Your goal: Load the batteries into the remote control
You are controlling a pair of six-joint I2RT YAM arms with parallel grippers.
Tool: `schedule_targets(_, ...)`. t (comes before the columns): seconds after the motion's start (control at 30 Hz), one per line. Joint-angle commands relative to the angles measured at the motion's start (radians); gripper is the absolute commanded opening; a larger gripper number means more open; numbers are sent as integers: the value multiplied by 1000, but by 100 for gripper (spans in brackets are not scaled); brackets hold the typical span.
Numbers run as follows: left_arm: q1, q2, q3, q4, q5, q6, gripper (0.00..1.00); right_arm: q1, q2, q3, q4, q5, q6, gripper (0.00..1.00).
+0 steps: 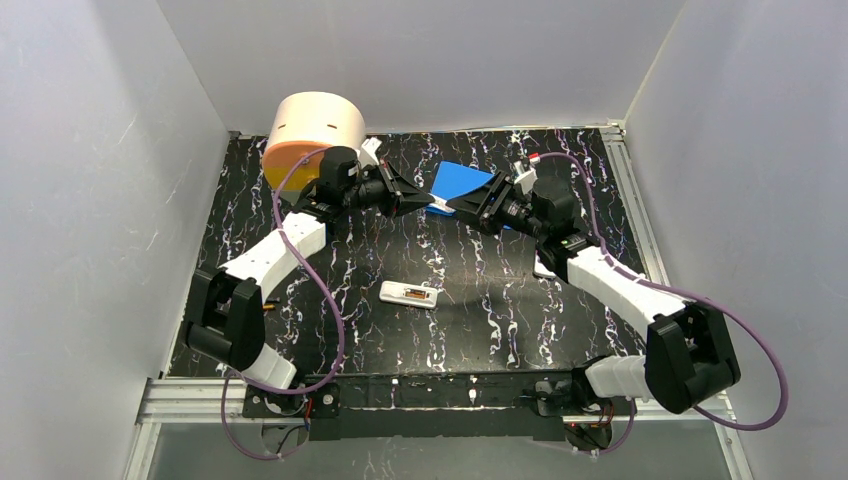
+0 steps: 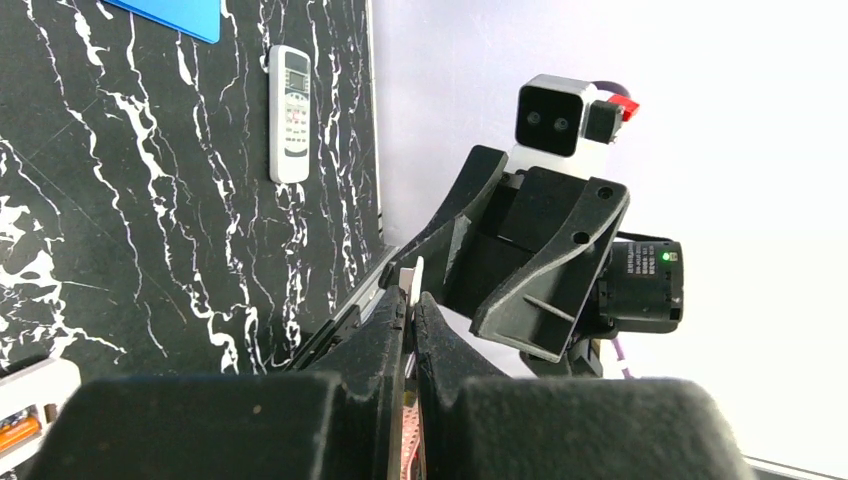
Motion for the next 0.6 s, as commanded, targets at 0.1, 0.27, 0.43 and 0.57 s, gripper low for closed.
schedule_targets(0.1,2,-34,14,44,-8,-49,0,0,43,19,168,-47,112,53)
schedule_targets(0.27,1,-38,9,50,-5,-56,0,0,50,34,159,-46,108,45)
schedule_targets(0.43,2,-41,1,53,2,-59,0,1,70,47,170,-64,111,34)
schedule_targets(0.57,1,-44,-11,60,8,-62,0,0,85,56,174,-77,126,28)
